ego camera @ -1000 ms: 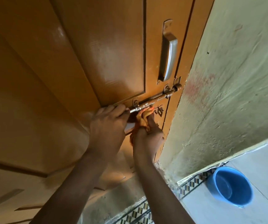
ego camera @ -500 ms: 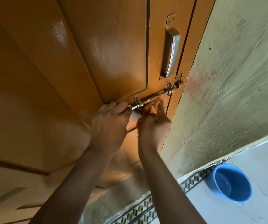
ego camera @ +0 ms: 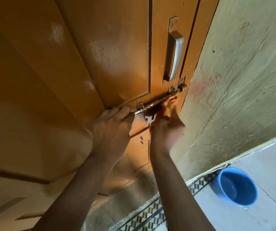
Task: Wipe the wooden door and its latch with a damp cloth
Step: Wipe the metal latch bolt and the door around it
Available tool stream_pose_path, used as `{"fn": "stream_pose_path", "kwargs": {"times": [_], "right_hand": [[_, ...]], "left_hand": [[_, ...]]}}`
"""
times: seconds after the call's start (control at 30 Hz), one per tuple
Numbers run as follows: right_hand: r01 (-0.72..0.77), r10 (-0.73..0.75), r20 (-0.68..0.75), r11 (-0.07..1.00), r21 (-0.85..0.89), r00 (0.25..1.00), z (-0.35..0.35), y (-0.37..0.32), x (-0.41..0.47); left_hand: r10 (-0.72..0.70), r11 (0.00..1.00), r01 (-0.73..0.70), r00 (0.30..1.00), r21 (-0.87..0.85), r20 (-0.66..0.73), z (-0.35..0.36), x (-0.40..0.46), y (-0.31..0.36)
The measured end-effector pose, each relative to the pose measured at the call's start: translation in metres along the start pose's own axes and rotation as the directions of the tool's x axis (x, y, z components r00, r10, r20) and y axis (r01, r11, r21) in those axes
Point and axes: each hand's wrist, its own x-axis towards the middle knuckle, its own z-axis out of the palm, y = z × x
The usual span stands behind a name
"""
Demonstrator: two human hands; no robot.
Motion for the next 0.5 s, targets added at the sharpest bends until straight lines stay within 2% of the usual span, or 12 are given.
{"fn": "stream_pose_path", "kwargs": {"times": [0.17, 0.3, 0.43, 0.5], "right_hand": [[0.266, -0.247, 0.195, 0.961, -0.074, 0.949, 0.014, 0.023, -0.027], [0.527, -0.443, 0.334, 0.819, -0.227, 0.832, -0.005, 0.048, -0.015], [0.685, -0.519, 0.471, 0.659, -0.311, 0.713, -0.014, 0.058, -0.002], [0.672, -0.452, 0.54, 0.663, -0.329, 0.71, -0.019, 0.057, 0.002]], "left_hand": [[-0.016, 0.999, 0.017, 1.0, -0.03, 0.015, 0.001, 0.001, 0.001], [-0.019, 1.0, 0.019, 1.0, -0.022, 0.0, 0.002, -0.002, 0.0], [-0.025, 0.999, 0.025, 1.0, -0.032, -0.002, 0.002, -0.002, 0.002], [-0.029, 0.999, 0.029, 1.0, -0.027, 0.007, 0.001, -0.002, 0.002]]}}
